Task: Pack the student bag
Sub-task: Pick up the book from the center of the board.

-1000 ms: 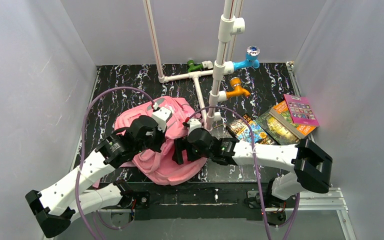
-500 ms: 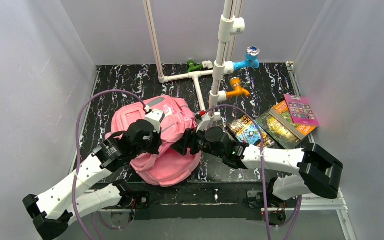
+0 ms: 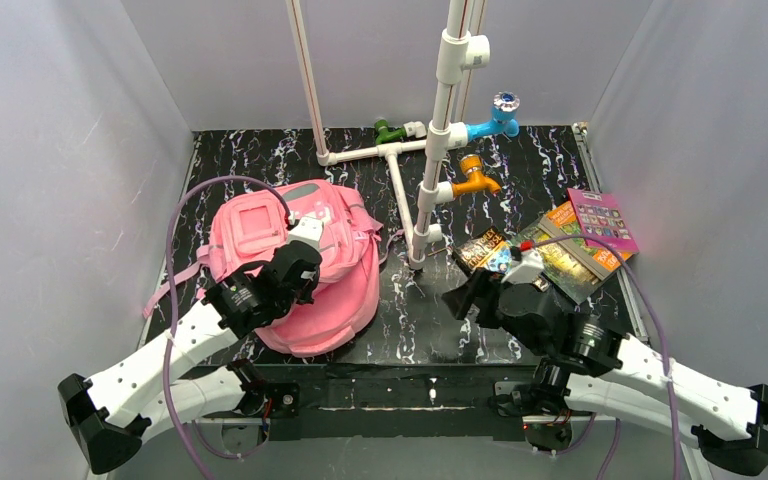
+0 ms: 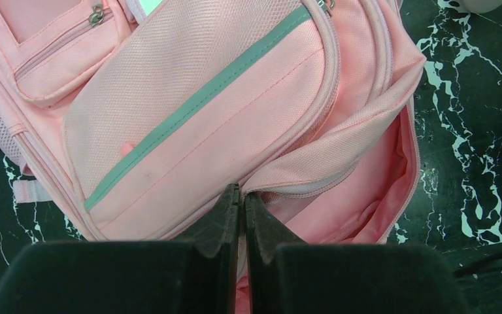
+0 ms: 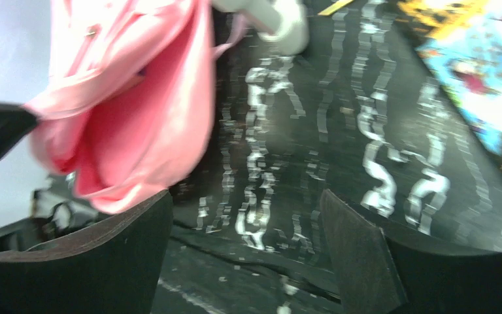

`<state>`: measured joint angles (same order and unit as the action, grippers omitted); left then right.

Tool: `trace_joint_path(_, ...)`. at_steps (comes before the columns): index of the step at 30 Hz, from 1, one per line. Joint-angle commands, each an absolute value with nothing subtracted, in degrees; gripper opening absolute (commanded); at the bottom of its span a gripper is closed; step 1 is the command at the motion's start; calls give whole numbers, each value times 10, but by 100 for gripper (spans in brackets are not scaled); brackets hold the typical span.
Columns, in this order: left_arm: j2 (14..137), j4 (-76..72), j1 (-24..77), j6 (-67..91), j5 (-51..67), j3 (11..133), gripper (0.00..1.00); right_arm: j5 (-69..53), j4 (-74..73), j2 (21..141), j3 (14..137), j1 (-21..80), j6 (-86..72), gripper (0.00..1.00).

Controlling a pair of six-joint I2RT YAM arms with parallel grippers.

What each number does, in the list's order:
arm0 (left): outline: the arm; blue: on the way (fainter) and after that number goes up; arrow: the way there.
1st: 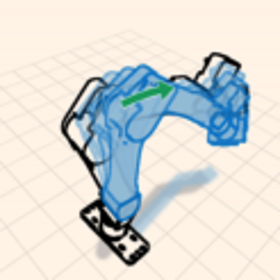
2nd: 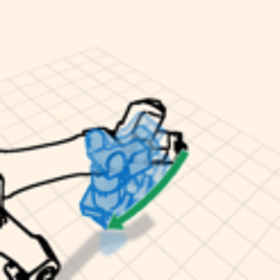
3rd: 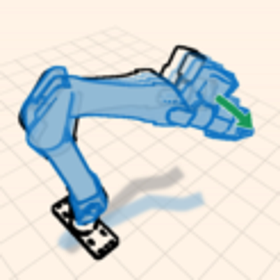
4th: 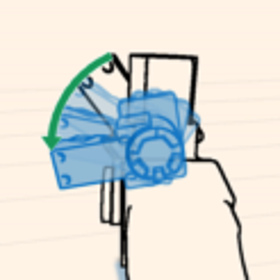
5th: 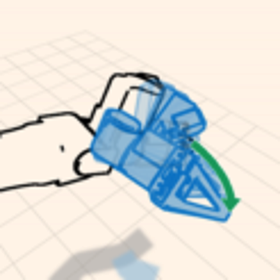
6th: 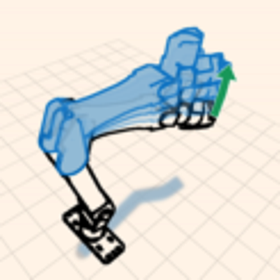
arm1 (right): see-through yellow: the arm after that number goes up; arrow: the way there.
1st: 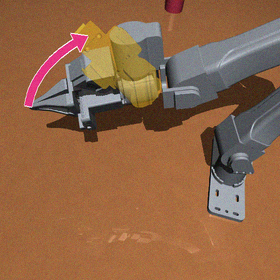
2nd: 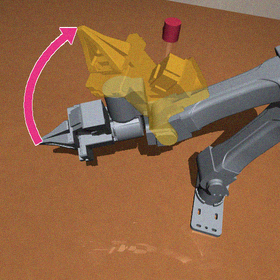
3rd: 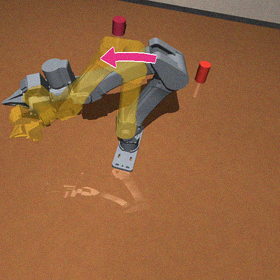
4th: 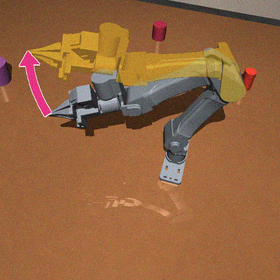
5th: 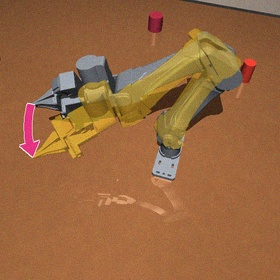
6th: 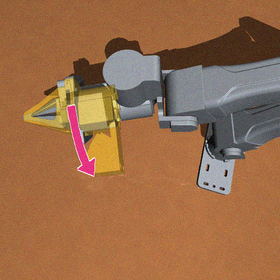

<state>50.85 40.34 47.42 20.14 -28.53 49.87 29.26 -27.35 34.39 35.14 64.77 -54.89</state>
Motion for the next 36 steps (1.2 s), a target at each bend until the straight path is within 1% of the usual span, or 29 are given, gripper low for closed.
trace_joint_path(1,507,397,468,196,-325,501,0,433,-491,306,349,647,-652,93)
trace_joint_path(3,507,397,468,195,-310,503,0,480,-561,321,362,647,-706,94)
trace_joint_path(5,505,401,468,197,-302,504,0,498,-594,330,367,647,-746,98)
trace_joint_path(8,497,408,468,204,-290,505,0,512,-578,334,370,647,-742,98)
trace_joint_path(11,490,410,468,209,-282,501,0,524,-541,380,382,633,-697,98)
trace_joint_path(13,489,410,468,216,-277,498,0,474,-460,449,405,552,-597,98)
trace_joint_path(15,490,411,468,222,-270,500,0,353,-401,518,425,406,-495,99)
trace_joint_path(17,489,414,468,231,-260,505,0,221,-342,550,423,249,-423,98)
trace_joint_path(18,488,414,468,235,-254,506,0,167,-313,557,421,189,-398,98)
trace_joint_path(22,484,418,468,244,-231,511,0,71,-252,583,427,38,-377,99)
trace_joint_path(25,485,418,468,246,-219,512,0,-88,-155,612,388,-87,-435,98)
trace_joint_path(27,489,420,468,246,-213,516,0,-131,-90,614,357,-127,-496,98)
trace_joint_path(29,494,421,468,246,-202,520,0,-117,-15,595,311,-142,-573,98)
trace_joint_path(33,501,422,468,249,-190,526,0,-41,134,560,206,-164,-716,98)
trace_joint_path(36,499,423,468,254,-183,531,0,-4,224,567,151,-174,-778,98)
